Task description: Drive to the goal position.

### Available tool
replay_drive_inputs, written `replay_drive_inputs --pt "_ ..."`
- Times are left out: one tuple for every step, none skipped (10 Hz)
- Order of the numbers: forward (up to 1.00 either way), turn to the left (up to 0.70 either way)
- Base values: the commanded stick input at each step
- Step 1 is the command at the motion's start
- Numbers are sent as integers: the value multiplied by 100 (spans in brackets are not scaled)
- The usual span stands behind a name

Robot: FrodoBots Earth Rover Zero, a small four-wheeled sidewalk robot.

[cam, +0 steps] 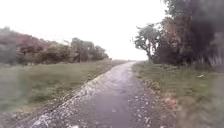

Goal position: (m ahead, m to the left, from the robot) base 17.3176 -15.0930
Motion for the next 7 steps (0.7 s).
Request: replay_drive_inputs --pt "100 0" --pt "100 0" --pt "100 0" --pt "100 0" --pt "100 0" --pt "100 0" --pt "100 0"
